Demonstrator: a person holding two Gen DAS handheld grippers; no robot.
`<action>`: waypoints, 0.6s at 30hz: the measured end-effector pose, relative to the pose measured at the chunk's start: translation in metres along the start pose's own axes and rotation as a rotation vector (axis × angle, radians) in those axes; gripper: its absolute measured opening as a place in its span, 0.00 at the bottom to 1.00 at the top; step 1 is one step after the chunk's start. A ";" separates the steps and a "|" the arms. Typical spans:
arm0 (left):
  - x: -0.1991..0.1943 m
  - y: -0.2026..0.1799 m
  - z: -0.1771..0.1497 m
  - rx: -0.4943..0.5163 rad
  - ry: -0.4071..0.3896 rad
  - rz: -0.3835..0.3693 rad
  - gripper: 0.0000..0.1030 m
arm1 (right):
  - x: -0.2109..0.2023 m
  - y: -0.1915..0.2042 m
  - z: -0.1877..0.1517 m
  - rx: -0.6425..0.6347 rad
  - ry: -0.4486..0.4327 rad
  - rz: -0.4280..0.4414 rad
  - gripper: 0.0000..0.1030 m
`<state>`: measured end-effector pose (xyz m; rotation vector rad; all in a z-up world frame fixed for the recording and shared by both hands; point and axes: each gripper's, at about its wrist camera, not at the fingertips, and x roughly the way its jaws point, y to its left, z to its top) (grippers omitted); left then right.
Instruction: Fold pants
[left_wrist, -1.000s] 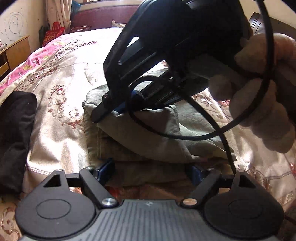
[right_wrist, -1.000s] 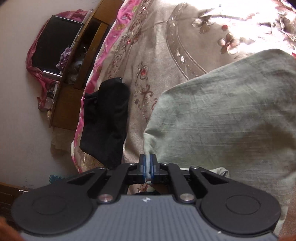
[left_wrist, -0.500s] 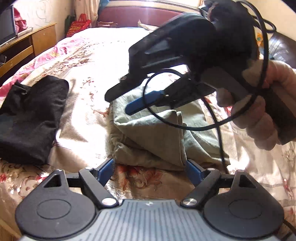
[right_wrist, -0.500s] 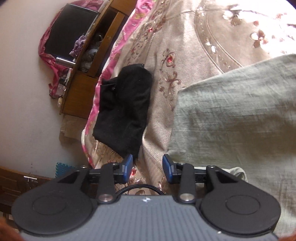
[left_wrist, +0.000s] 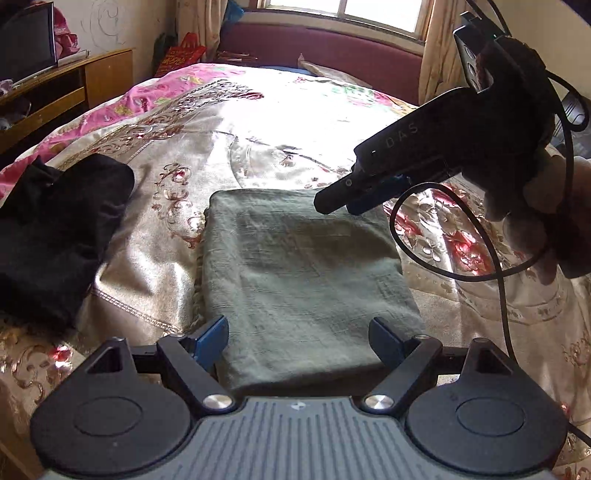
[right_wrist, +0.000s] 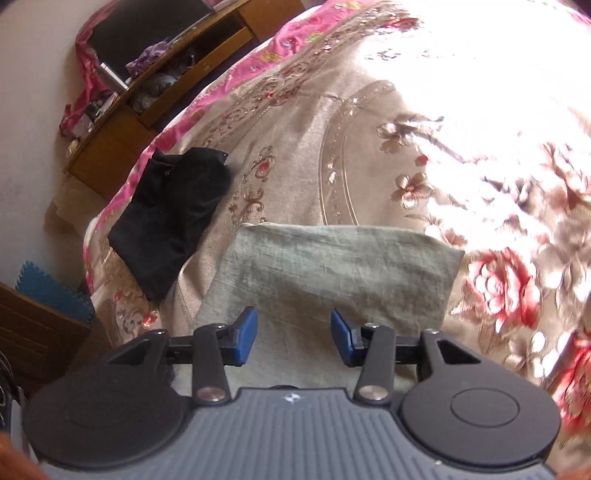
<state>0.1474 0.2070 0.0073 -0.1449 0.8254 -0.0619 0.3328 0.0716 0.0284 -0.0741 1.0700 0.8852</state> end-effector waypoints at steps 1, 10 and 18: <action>0.000 0.003 -0.001 0.000 0.001 0.006 0.94 | 0.006 0.006 0.008 -0.086 -0.008 0.008 0.46; 0.013 0.019 -0.002 -0.016 0.021 0.037 0.94 | 0.079 0.032 0.073 -0.489 0.182 0.189 0.63; 0.032 0.025 0.003 0.027 0.069 0.080 0.48 | 0.097 0.026 0.079 -0.442 0.297 0.181 0.06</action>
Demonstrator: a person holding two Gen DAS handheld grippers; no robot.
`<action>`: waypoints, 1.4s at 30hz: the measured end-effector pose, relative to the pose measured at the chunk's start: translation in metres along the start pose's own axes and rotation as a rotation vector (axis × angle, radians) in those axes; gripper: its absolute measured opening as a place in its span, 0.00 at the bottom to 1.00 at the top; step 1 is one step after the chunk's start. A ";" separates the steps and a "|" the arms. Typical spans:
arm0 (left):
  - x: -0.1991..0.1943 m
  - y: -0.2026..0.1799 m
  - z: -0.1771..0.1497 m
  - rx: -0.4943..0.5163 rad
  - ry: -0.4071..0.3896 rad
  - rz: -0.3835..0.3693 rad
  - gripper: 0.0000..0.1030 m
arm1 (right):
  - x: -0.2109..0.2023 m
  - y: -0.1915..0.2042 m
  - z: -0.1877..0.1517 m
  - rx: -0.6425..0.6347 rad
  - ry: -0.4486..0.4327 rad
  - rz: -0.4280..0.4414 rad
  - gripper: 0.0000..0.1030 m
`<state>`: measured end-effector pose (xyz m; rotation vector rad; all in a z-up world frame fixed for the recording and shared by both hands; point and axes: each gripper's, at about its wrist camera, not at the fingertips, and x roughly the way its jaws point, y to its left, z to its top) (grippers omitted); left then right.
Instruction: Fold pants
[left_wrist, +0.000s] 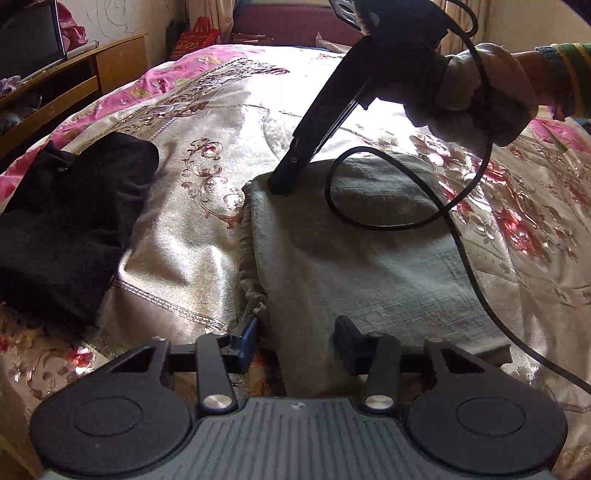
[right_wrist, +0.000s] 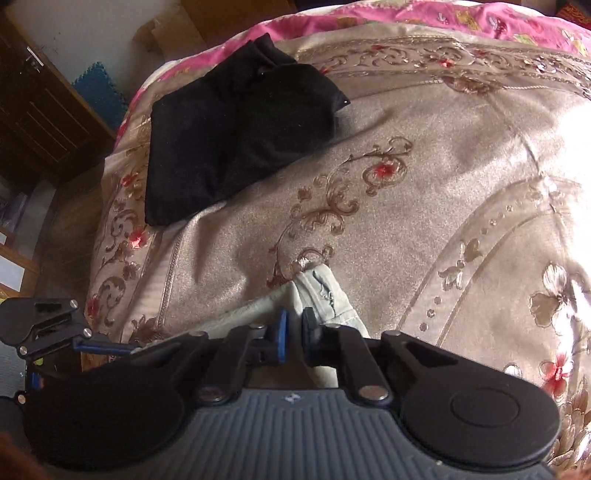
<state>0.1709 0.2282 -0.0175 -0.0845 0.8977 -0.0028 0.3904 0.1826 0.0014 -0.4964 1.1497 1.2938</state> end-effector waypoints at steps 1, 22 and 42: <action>0.000 0.004 0.003 -0.012 0.001 -0.006 0.38 | -0.008 -0.001 0.000 0.024 -0.015 -0.004 0.05; -0.009 0.026 0.006 -0.058 -0.036 -0.076 0.68 | 0.007 -0.010 0.010 -0.056 0.019 0.085 0.61; 0.027 0.023 0.022 0.009 -0.003 0.060 0.37 | 0.020 -0.009 0.005 0.044 -0.086 -0.124 0.08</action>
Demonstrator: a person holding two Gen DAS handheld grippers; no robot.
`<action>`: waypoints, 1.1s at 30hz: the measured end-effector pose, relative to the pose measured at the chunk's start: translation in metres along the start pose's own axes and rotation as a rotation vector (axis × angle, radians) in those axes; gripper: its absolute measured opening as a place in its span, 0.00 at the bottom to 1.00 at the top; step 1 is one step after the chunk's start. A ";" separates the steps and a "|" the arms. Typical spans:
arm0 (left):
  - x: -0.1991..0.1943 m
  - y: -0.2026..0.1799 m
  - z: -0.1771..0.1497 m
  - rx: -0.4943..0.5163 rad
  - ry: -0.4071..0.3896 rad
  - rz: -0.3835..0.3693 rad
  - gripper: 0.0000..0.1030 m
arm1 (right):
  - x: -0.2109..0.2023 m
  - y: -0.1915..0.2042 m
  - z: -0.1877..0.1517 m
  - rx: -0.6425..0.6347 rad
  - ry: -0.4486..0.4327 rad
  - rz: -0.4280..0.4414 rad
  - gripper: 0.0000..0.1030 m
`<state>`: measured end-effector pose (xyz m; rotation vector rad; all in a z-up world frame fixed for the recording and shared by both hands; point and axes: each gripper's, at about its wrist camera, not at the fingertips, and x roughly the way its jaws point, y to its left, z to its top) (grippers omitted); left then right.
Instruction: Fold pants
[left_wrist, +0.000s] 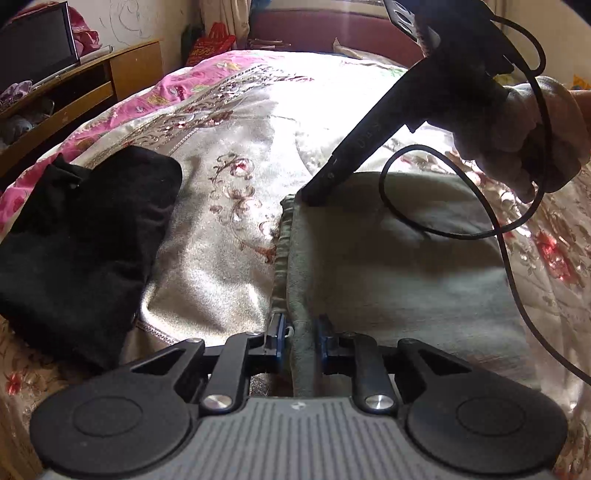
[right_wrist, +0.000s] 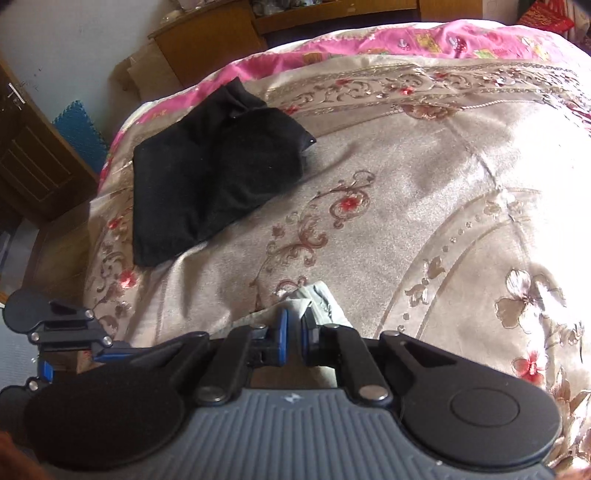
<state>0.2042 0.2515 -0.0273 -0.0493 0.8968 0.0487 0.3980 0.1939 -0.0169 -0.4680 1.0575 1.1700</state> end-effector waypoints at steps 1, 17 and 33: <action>0.004 -0.001 -0.002 0.019 0.009 0.017 0.43 | 0.009 -0.004 -0.002 0.034 -0.003 -0.011 0.08; -0.029 -0.013 0.032 0.122 0.002 0.117 0.60 | -0.054 0.001 -0.032 0.089 -0.086 -0.219 0.20; 0.023 -0.046 0.058 0.217 0.005 0.116 0.62 | -0.073 -0.006 -0.075 0.276 -0.062 -0.308 0.27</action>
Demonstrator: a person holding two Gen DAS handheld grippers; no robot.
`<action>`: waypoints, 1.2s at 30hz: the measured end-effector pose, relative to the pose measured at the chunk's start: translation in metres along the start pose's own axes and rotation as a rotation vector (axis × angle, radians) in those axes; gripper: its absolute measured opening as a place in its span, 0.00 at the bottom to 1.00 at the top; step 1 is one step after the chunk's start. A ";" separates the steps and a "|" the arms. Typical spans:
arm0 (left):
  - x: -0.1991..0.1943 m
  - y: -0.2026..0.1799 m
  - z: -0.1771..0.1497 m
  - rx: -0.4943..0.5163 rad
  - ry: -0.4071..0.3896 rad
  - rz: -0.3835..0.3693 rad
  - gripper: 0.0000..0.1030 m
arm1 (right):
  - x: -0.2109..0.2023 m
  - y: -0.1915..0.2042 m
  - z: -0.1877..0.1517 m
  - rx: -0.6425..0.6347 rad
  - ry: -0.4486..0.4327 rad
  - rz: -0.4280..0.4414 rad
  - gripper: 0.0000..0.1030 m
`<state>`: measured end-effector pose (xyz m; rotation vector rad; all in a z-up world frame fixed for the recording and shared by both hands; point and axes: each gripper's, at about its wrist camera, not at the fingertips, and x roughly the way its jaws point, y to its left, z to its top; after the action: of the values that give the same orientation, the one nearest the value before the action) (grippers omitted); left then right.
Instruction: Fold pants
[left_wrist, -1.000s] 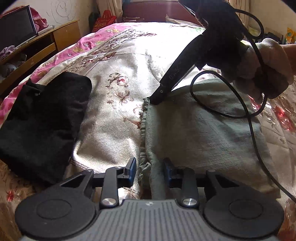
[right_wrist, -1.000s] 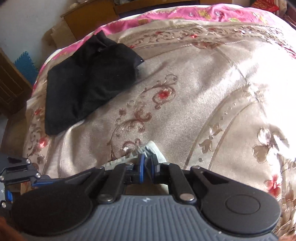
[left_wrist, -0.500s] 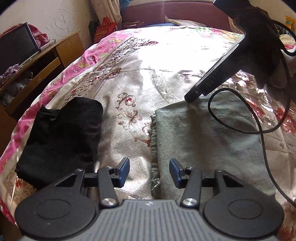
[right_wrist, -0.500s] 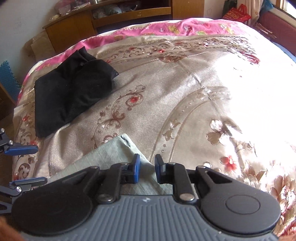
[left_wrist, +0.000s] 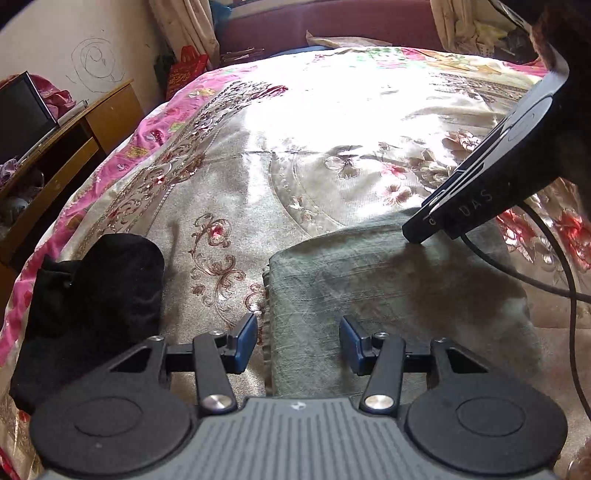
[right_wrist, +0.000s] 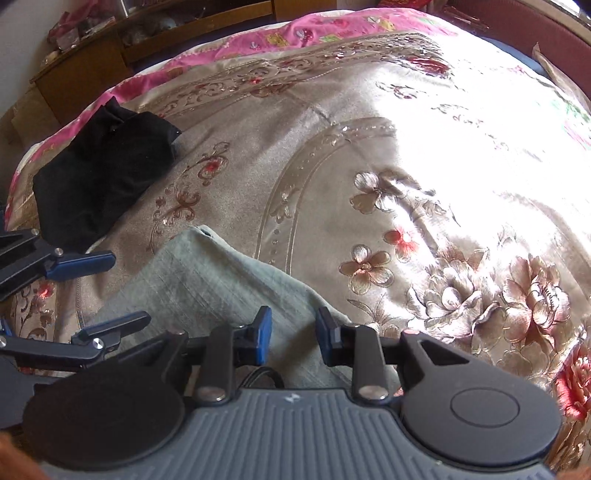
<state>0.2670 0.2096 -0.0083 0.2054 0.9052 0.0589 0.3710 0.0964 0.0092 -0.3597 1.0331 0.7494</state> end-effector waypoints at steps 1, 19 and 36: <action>0.006 -0.002 -0.002 0.011 0.015 0.005 0.62 | 0.002 0.000 -0.001 0.002 0.004 -0.001 0.27; -0.002 0.022 -0.011 0.001 0.005 -0.056 0.73 | -0.021 -0.012 -0.026 0.113 0.010 -0.015 0.46; 0.028 0.058 -0.030 -0.095 0.057 -0.318 0.80 | -0.013 -0.031 -0.091 0.442 0.024 0.157 0.64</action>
<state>0.2635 0.2748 -0.0363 -0.0309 0.9798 -0.1879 0.3310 0.0152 -0.0260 0.0939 1.2247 0.6342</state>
